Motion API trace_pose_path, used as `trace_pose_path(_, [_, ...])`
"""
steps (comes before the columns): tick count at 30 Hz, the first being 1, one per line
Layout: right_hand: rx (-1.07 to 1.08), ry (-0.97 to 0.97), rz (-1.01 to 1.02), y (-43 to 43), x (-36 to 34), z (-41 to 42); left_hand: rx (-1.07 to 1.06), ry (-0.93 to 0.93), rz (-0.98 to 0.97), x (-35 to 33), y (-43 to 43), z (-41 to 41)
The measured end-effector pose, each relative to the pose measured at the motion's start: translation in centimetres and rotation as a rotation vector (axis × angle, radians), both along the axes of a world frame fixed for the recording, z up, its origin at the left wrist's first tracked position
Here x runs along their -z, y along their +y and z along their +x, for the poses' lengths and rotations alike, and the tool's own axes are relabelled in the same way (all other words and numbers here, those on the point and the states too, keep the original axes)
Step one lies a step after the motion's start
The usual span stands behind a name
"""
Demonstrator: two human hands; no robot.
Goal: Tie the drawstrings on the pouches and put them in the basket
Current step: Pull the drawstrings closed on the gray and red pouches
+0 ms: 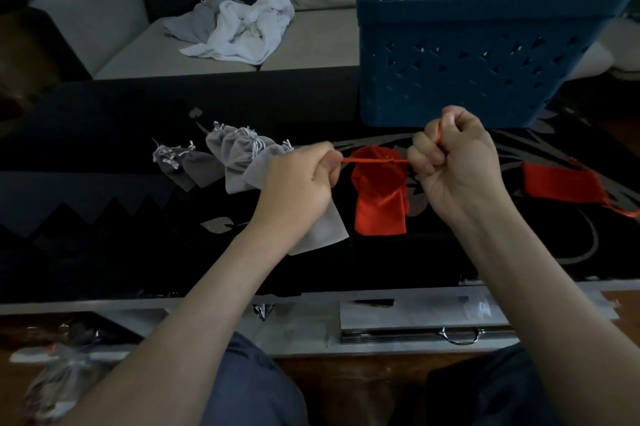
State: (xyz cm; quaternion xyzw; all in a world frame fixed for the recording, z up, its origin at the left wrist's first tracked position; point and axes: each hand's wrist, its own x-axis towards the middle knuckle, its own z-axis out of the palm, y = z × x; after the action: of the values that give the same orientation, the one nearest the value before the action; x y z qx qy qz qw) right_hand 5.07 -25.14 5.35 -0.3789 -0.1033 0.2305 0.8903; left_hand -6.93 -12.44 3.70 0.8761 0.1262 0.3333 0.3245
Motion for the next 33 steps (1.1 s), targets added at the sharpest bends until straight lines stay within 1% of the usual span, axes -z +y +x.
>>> trace_pose_path(3, [-0.086,-0.138,-0.092,0.2,0.3,-0.5,0.036,-0.026,-0.188,-0.5,0.1,-0.2])
trace_pose_path(5, [-0.139,-0.294,-0.184,0.4,0.6,-1.1,0.074,-0.042,-0.291,-0.9,0.0,-0.3])
trace_pose_path(8, [-0.233,-0.571,-0.401,0.4,0.8,-1.6,0.156,-0.075,-0.323,-1.3,-0.7,-0.4])
trace_pose_path(10, [-0.308,-0.717,-0.512,0.4,0.7,-1.8,0.208,-0.104,-0.310,-1.5,-1.1,-0.5])
trace_pose_path(11, [-0.329,-0.760,-0.538,0.4,0.6,-2.0,0.223,-0.119,-0.312,-1.6,-1.2,-0.5])
trace_pose_path(12, [-0.336,-0.775,-0.532,0.4,0.7,-2.1,0.229,-0.134,-0.317,-1.8,-1.2,-0.5])
trace_pose_path(14, [-0.363,-0.747,-0.468,0.4,0.8,-2.4,0.217,-0.153,-0.317,-1.9,-1.1,-0.5])
trace_pose_path(18, [-0.427,-0.726,-0.410,0.6,0.9,-2.6,0.120,-0.152,-0.269,-1.6,-1.0,-0.3])
trace_pose_path(21, [-0.392,-0.724,-0.403,0.7,0.7,-2.7,0.016,-0.189,-0.173,-1.4,-1.0,-0.1])
trace_pose_path(23, [-0.341,-0.714,-0.384,0.7,0.7,-2.9,-0.015,-0.212,-0.131,-1.3,-1.0,0.0])
trace_pose_path(29, [-0.197,-0.686,-0.367,0.7,0.8,-3.0,0.056,-0.053,-0.238,-0.8,-1.4,0.3])
trace_pose_path(33, [-0.093,-0.783,-0.455,0.8,1.1,-2.8,0.106,0.004,-0.264,-0.4,-1.1,0.4])
